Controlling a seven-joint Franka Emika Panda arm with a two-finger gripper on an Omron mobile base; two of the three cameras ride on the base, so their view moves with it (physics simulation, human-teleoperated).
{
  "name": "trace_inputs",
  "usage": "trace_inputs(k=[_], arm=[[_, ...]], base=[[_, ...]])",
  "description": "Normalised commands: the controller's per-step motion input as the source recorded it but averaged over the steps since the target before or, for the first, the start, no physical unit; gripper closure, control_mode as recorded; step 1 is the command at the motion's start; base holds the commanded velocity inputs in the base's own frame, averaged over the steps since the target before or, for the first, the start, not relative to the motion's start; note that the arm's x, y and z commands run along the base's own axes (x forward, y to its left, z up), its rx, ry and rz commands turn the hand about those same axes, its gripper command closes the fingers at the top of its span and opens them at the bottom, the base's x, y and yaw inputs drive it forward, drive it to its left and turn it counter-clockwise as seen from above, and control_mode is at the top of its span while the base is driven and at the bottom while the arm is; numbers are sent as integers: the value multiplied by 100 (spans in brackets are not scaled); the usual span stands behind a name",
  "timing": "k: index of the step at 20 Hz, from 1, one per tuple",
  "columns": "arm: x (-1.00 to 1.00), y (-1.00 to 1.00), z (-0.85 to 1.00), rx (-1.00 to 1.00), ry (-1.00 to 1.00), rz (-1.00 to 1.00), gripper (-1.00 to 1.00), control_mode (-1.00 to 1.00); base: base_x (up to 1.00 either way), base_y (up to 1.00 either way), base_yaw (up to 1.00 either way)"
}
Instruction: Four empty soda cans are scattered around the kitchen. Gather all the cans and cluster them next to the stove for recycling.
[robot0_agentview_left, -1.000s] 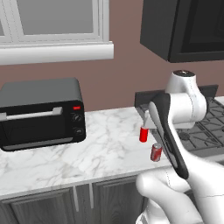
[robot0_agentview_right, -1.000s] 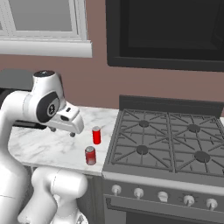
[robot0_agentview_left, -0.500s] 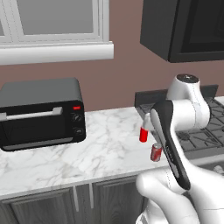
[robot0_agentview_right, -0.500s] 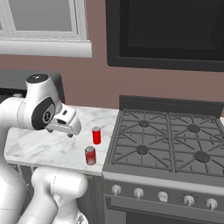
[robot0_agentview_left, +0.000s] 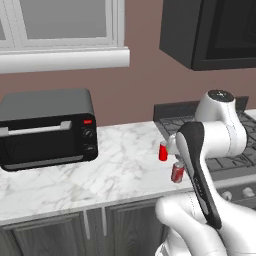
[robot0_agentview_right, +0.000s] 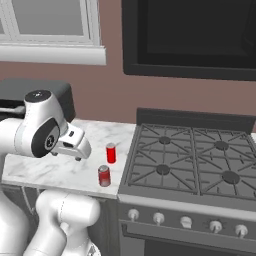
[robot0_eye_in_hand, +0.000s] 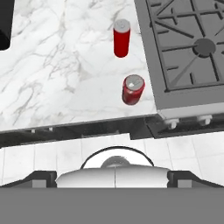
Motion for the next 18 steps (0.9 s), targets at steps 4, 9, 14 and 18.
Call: trace_inputs(k=[4, 9, 14, 18], arm=[[0, 0, 0, 0, 0, 0, -100, 100], [0, 0, 0, 0, 0, 0, -100, 100], [0, 0, 0, 0, 0, 0, -100, 100], [0, 0, 0, 0, 0, 0, -100, 100]], base=[[-71, 1, 2], [-90, 13, 3], [-78, 35, 7], [-66, 55, 30]])
